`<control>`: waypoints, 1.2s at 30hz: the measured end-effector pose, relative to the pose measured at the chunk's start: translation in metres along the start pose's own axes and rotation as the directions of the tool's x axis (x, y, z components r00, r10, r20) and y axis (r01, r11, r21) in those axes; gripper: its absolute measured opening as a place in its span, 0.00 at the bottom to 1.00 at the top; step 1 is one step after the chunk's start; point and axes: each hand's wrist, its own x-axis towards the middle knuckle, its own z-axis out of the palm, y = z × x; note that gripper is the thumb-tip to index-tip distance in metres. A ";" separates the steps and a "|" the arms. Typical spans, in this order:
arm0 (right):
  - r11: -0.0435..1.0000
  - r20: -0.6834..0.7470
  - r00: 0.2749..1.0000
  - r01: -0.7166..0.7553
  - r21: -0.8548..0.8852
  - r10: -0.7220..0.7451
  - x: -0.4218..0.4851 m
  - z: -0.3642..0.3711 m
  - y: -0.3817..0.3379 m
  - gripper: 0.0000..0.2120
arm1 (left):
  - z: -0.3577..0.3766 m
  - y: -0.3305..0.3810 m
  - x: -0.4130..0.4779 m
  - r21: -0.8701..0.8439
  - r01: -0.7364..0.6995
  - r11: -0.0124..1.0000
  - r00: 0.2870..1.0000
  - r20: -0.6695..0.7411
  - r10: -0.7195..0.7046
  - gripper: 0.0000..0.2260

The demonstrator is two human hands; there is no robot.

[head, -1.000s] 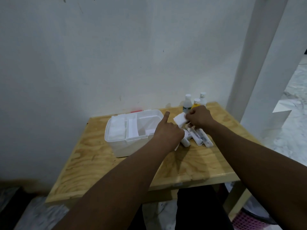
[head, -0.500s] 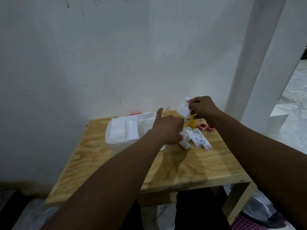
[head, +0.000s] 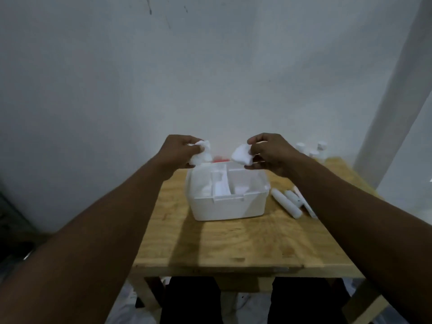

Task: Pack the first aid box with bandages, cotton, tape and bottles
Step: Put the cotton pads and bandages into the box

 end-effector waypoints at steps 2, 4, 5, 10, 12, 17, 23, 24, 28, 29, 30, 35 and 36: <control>1.000 0.039 0.999 -0.009 -0.030 0.010 -0.004 0.025 0.004 0.12 | -0.018 -0.013 -0.004 -0.063 0.068 0.996 0.997 -0.028 -0.070 0.07; 0.998 0.059 0.998 0.001 -0.070 0.003 -0.008 0.046 0.009 0.12 | -0.030 -0.025 -0.006 -0.125 0.108 0.986 0.991 -0.060 -0.116 0.09; 0.995 0.054 0.998 0.026 -0.098 -0.021 -0.010 0.056 0.012 0.11 | -0.035 -0.030 -0.005 -0.155 0.118 0.981 0.988 -0.076 -0.131 0.10; 0.656 0.036 0.857 0.420 -0.627 -0.515 -0.011 0.086 0.022 0.07 | -0.043 -0.040 -0.002 -0.202 0.152 0.967 0.977 -0.117 -0.178 0.24; 0.473 0.146 0.803 0.475 -0.742 -0.577 -0.013 0.094 0.026 0.08 | -0.042 -0.040 -0.002 -0.251 0.179 0.951 0.969 -0.122 -0.214 0.24; 0.468 0.378 0.803 0.582 -0.665 -0.461 -0.024 0.108 0.040 0.11 | -0.040 -0.047 0.000 -0.313 0.165 0.935 0.968 -0.131 -0.215 0.20; 0.620 0.186 0.827 0.528 -0.581 -0.530 -0.010 0.093 0.037 0.12 | -0.036 -0.051 0.003 -0.284 0.213 0.935 0.963 -0.101 -0.250 0.13; 0.617 0.167 0.830 0.514 -0.596 -0.532 -0.007 0.089 0.037 0.11 | -0.035 -0.052 0.005 -0.262 0.216 0.940 0.962 -0.108 -0.251 0.11; 0.545 0.294 0.828 0.542 -0.640 -0.478 -0.006 0.083 0.043 0.08 | -0.026 -0.049 0.010 -0.190 0.204 0.960 0.959 -0.156 -0.235 0.05; 0.523 0.338 0.818 0.562 -0.641 -0.465 -0.006 0.083 0.047 0.07 | -0.023 -0.047 0.010 -0.171 0.199 0.965 0.961 -0.159 -0.227 0.05; 0.506 0.371 0.810 0.577 -0.640 -0.455 -0.007 0.084 0.050 0.06 | -0.021 -0.045 0.010 -0.148 0.192 0.970 0.964 -0.157 -0.215 0.06; 0.543 0.261 0.808 0.557 -0.628 -0.528 -0.003 0.083 0.051 0.07 | -0.014 -0.036 0.008 -0.076 0.139 0.987 0.983 -0.113 -0.147 0.07; 0.582 0.186 0.819 0.526 -0.620 -0.543 0.000 0.082 0.048 0.07 | -0.013 -0.034 0.009 -0.071 0.133 0.989 0.984 -0.113 -0.140 0.07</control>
